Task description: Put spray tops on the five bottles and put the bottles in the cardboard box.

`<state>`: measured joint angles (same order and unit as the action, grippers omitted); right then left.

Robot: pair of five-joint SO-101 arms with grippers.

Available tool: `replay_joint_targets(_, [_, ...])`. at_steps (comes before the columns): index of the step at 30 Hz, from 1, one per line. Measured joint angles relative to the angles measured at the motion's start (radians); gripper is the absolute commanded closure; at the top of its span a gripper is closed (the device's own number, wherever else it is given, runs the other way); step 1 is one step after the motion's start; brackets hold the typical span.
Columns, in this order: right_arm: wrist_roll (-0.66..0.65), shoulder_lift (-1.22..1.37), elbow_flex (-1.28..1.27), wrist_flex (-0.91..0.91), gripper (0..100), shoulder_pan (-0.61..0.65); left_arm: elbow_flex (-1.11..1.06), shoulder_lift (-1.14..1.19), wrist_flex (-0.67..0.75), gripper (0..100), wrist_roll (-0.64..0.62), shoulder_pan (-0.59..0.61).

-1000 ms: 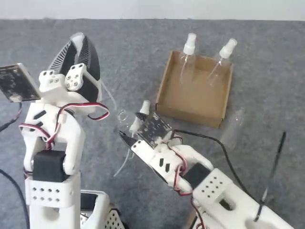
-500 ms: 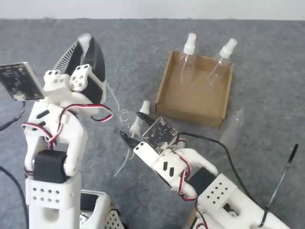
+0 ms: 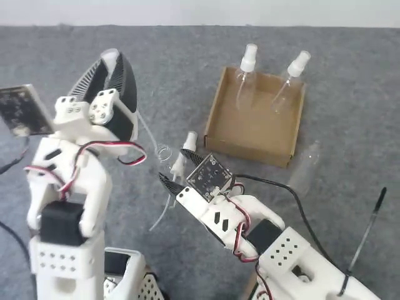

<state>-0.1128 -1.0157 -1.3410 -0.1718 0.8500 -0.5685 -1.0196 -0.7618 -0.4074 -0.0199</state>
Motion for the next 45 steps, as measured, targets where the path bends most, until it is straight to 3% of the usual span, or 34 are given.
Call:
replay_joint_targets(4, [0.000,0.000,-0.002,0.000,99.2,0.002,-0.074,0.000,0.061,99,-0.005,0.002])
replay_joint_targets(23, [0.002,-0.008,-0.002,0.000,99.2,0.000,-0.167,-0.003,0.075,99,-0.002,-0.035])
replay_joint_targets(25, [0.002,-0.008,-0.002,0.000,99.2,0.000,-0.178,-0.003,0.054,99,0.000,-0.066])
replay_joint_targets(35, [0.046,-0.008,-0.002,0.000,99.2,0.002,-0.186,-0.003,-0.166,99,0.256,-0.153])
replay_joint_targets(38, [0.084,-0.008,-0.002,0.000,99.2,0.002,-0.186,-0.003,-0.193,98,0.269,-0.153])
replay_joint_targets(45, [0.095,-0.006,-0.002,0.000,99.2,-0.002,-0.186,-0.003,-0.255,86,0.270,-0.153])
